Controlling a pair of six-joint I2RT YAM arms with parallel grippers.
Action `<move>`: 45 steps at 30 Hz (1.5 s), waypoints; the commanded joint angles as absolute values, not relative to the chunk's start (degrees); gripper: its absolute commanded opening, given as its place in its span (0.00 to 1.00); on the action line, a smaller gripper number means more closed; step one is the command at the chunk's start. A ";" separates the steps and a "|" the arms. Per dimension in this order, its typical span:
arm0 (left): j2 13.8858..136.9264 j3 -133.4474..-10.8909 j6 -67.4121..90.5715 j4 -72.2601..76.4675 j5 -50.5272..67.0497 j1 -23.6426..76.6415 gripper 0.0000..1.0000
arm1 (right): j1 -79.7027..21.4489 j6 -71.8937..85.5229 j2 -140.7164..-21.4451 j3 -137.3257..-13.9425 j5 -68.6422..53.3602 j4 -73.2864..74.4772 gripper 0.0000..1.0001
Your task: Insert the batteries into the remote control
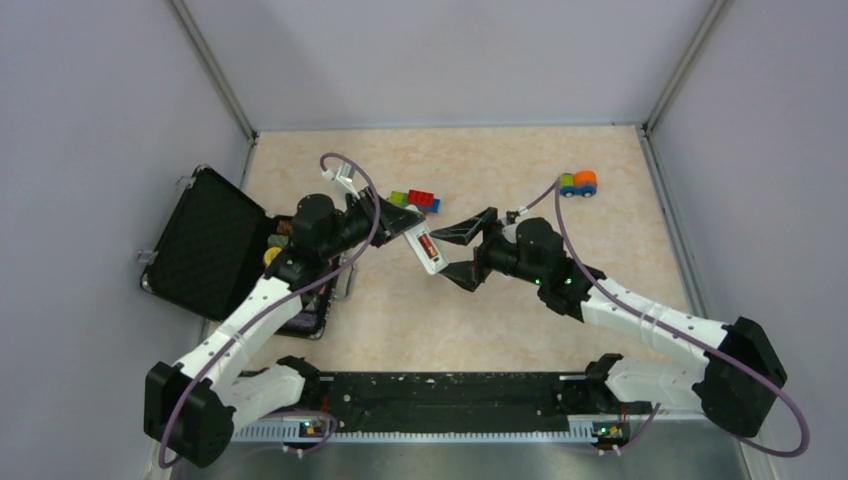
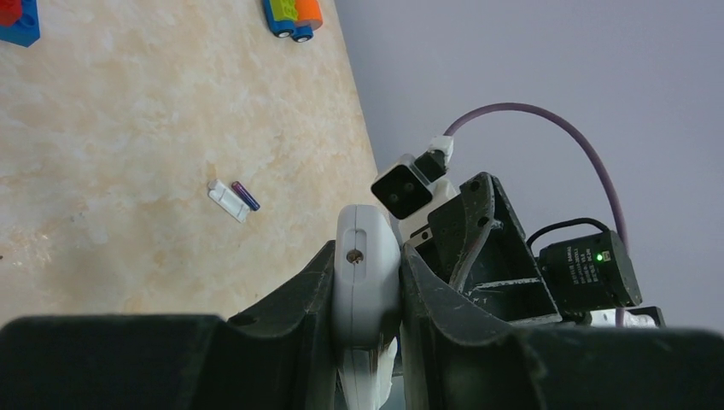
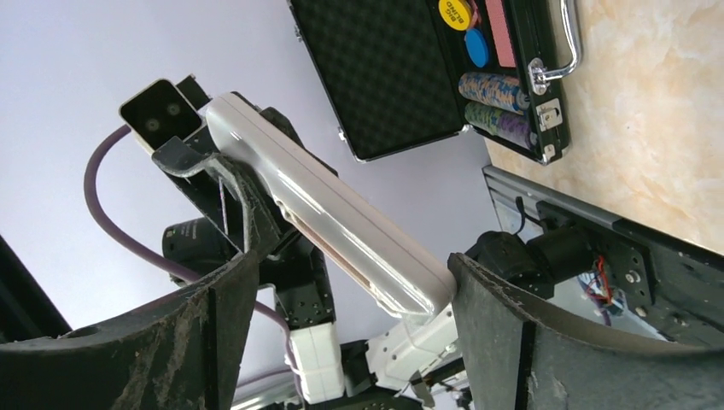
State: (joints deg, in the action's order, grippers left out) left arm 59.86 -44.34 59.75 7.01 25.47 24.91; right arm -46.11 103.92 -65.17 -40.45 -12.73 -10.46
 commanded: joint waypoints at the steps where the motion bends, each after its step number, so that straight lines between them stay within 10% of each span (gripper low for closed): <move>1: 58.01 -46.21 53.31 7.62 27.56 24.75 0.00 | -44.43 98.07 -60.83 -42.37 -12.74 -7.92 0.81; 13: 57.14 -47.08 41.29 6.37 40.35 21.29 0.00 | -31.13 75.88 -51.25 -41.41 -13.37 13.70 0.75; 24: 56.74 -52.62 38.81 5.89 49.57 21.23 0.00 | -24.33 27.42 -72.69 -56.30 -2.78 31.06 0.50; 45: 59.70 -53.29 42.02 8.11 39.47 21.27 0.00 | -24.40 15.12 -95.65 -62.97 2.85 31.72 0.33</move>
